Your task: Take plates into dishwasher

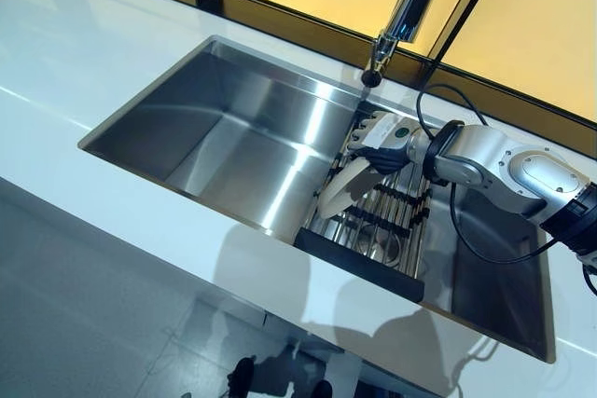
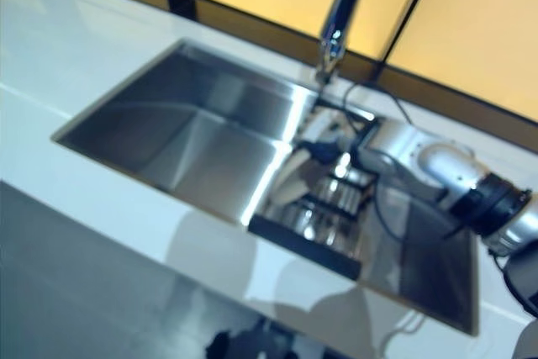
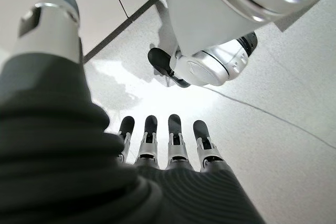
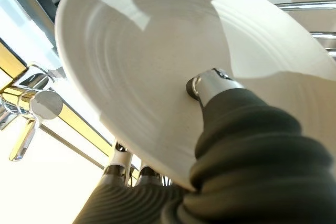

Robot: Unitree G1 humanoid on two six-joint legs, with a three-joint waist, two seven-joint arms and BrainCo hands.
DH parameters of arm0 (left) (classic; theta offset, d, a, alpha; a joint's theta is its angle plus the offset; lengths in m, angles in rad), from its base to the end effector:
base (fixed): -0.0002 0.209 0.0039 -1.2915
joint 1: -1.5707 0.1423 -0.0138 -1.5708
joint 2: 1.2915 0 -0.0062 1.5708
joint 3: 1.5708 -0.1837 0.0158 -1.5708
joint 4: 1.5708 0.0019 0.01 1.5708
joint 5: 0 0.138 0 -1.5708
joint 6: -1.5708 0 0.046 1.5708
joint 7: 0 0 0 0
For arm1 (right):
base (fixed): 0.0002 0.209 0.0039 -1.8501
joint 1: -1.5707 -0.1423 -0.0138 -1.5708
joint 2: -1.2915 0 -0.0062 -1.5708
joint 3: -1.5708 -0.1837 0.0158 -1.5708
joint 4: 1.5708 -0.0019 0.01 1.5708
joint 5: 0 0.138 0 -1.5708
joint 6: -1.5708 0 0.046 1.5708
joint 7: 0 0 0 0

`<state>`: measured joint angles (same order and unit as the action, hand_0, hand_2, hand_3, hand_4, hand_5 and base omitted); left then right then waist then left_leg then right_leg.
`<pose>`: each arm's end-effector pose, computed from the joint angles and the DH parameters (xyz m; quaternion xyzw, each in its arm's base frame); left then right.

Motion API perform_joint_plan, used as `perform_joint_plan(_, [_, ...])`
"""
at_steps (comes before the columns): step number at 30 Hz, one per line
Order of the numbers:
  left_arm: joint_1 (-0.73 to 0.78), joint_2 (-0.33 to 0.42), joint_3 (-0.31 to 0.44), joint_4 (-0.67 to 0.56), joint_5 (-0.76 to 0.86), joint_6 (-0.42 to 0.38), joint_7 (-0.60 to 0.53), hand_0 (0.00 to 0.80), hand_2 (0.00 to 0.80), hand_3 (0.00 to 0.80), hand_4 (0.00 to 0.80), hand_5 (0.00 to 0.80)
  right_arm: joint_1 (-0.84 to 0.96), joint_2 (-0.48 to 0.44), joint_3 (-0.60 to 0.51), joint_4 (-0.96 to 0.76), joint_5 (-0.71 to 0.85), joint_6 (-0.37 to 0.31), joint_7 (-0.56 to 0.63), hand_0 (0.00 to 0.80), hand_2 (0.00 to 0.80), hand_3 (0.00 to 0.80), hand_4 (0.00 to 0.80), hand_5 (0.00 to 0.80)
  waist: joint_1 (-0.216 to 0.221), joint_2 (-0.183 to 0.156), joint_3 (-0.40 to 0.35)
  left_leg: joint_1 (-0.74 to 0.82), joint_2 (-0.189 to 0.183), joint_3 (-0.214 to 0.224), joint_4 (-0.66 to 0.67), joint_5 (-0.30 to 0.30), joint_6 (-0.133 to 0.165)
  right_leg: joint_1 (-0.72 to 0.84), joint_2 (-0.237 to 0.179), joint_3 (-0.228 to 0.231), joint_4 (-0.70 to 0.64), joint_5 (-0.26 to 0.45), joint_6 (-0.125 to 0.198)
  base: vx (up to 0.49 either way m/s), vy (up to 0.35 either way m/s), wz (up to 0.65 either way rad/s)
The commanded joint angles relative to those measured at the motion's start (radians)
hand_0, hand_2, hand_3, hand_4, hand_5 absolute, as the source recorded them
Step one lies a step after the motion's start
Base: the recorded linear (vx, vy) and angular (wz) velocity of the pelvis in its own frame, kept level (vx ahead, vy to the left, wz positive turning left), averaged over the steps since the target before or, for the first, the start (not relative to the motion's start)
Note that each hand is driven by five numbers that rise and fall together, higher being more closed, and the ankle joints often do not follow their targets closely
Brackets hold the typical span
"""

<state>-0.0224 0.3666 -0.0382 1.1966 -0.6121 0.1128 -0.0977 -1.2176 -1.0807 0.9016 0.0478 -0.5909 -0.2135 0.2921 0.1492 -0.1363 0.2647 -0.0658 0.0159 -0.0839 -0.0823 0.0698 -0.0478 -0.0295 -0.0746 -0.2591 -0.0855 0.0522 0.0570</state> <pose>0.0818 0.2714 -0.0986 -0.1317 0.5360 0.2024 0.8090 0.2876 -0.1630 0.2804 -0.8381 -0.2615 0.2152 0.4277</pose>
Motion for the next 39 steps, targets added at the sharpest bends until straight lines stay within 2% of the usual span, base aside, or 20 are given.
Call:
perform_joint_plan(1, [0.005,-0.007,-0.008,0.03,0.005,0.001,-0.003,0.0,0.0,0.0,0.0,0.0,-0.092,-0.057,0.062,0.001,0.009,-0.018,-0.041,0.8,0.8,0.8,0.8,0.8,-0.011,-0.031,-0.053,0.011,0.002,0.048,-0.005,-0.022,-0.026,0.02,-0.036,-0.002,-0.002,0.019,0.085,0.0,0.0,0.0])
perform_joint_plan(8, [0.017,-0.007,0.009,0.044,0.032,0.004,-0.003,0.0,0.0,0.0,0.0,0.0,-0.112,-0.089,0.069,0.021,0.046,-0.026,-0.046,0.8,0.8,0.8,0.8,0.8,-0.031,-0.034,-0.095,0.045,0.007,0.074,-0.005,-0.04,-0.024,0.04,-0.03,0.019,-0.002,0.014,0.088,0.008,0.005,-0.03])
perform_joint_plan(20, [0.017,-0.021,0.021,0.06,0.07,0.012,-0.004,0.0,0.0,0.0,0.0,0.0,-0.057,-0.156,0.027,0.161,0.024,-0.029,-0.111,0.8,0.8,0.8,0.8,0.8,-0.097,-0.022,-0.177,0.101,0.014,0.144,-0.005,-0.068,-0.018,0.06,-0.008,0.102,-0.002,0.012,0.094,0.033,0.016,-0.24])
perform_joint_plan(28, [0.01,-0.028,0.024,0.073,0.121,0.024,-0.024,0.0,0.0,0.0,0.0,0.0,0.009,-0.209,-0.029,0.221,-0.016,0.017,-0.14,0.8,0.8,0.8,0.8,0.8,-0.148,-0.004,-0.216,0.131,0.009,0.181,-0.005,-0.089,-0.01,0.058,0.001,0.166,-0.002,0.018,0.1,0.031,0.026,-0.26])
perform_joint_plan(34, [0.015,-0.038,0.028,0.072,0.142,0.029,-0.03,0.0,0.0,0.0,0.0,0.0,0.109,-0.265,-0.121,0.283,0.012,0.075,-0.177,0.8,0.8,0.8,0.8,0.8,-0.19,0.003,-0.235,0.153,0.003,0.212,-0.005,-0.104,0.0,0.063,0.008,0.206,-0.002,0.022,0.102,0.039,0.028,-0.22])
perform_joint_plan(39, [0.029,-0.045,0.039,0.062,0.154,0.038,-0.026,0.0,0.0,0.0,0.0,0.0,0.335,-0.321,-0.329,0.342,0.032,0.128,-0.224,0.8,0.8,0.8,0.8,0.8,-0.234,0.011,-0.247,0.16,-0.003,0.235,-0.005,-0.114,0.009,0.051,0.021,0.247,-0.002,0.032,0.109,0.024,0.012,-0.23])
